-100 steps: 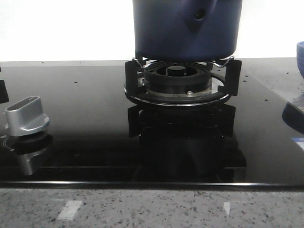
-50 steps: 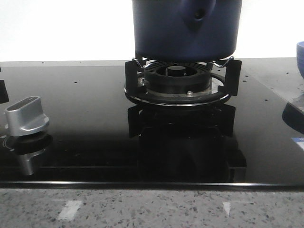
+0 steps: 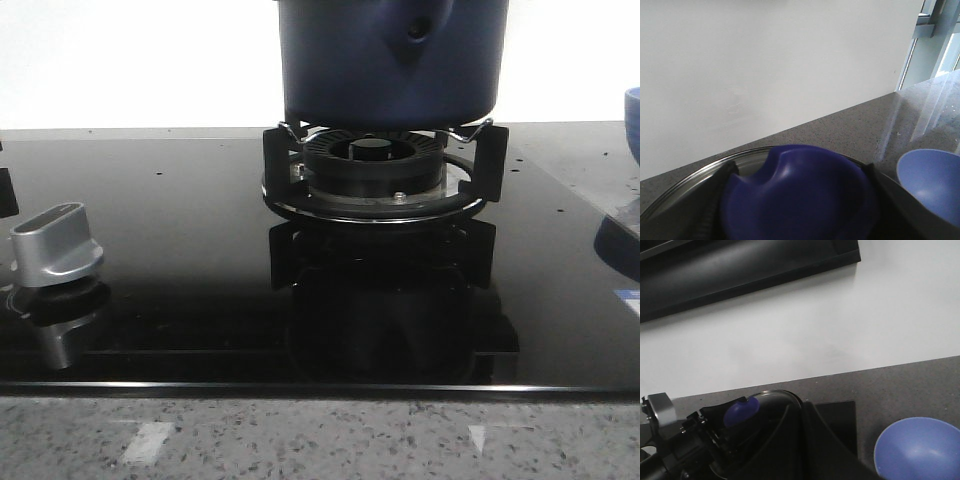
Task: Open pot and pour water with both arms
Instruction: 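Lower the glass lid back onto the saucepan with the left gripper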
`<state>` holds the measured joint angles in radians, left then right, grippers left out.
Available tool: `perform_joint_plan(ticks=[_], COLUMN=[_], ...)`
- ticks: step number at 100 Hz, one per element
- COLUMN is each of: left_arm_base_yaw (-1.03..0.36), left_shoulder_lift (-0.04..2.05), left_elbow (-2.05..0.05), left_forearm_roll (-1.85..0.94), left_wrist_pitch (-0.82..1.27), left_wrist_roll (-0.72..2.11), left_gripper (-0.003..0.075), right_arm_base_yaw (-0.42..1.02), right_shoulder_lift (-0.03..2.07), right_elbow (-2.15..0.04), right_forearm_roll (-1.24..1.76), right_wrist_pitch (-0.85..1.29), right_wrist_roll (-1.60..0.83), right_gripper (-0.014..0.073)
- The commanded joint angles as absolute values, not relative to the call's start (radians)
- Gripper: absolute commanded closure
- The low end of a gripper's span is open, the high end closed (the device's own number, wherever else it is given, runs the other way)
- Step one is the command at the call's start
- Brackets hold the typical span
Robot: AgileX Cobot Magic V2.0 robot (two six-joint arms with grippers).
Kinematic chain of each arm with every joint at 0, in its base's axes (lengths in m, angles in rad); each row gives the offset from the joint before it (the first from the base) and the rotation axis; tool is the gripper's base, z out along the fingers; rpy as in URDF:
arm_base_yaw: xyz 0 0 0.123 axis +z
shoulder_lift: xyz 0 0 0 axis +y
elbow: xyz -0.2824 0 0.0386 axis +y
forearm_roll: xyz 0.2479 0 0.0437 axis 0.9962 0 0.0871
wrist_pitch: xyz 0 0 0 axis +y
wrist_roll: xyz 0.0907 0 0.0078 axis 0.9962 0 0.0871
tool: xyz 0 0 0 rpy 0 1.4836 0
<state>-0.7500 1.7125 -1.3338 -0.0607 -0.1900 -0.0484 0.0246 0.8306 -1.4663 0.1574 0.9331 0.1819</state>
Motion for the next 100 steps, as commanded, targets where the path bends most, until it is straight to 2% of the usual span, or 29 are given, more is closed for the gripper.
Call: perform_joint_plan(ticks=[1, 79, 100], left_arm_base_yaw=[-0.748, -0.731, -0.731], left_shoulder_lift=[1.674, 1.681, 1.681], left_elbow=[-1.372, -1.372, -1.372], left_forearm_roll=[-0.061, -0.014, -0.014], left_wrist_pitch=[-0.318, -0.322, -0.322], left_wrist_roll=[-0.055, -0.055, -0.055], left_gripper=[0.0373, 0.0372, 0.0329], right_arm_base_yaw=[0.036, 0.046, 0.046], right_shoulder_lift=[0.827, 0.827, 0.827], right_elbow=[-1.497, -1.497, -1.497], right_forearm_roll=[0.168, 0.17, 0.175], right_wrist_pitch=[0.862, 0.894, 0.902], right_wrist_roll=[0.168, 0.152, 0.152], right_gripper=[0.0664, 0.0664, 0.0663])
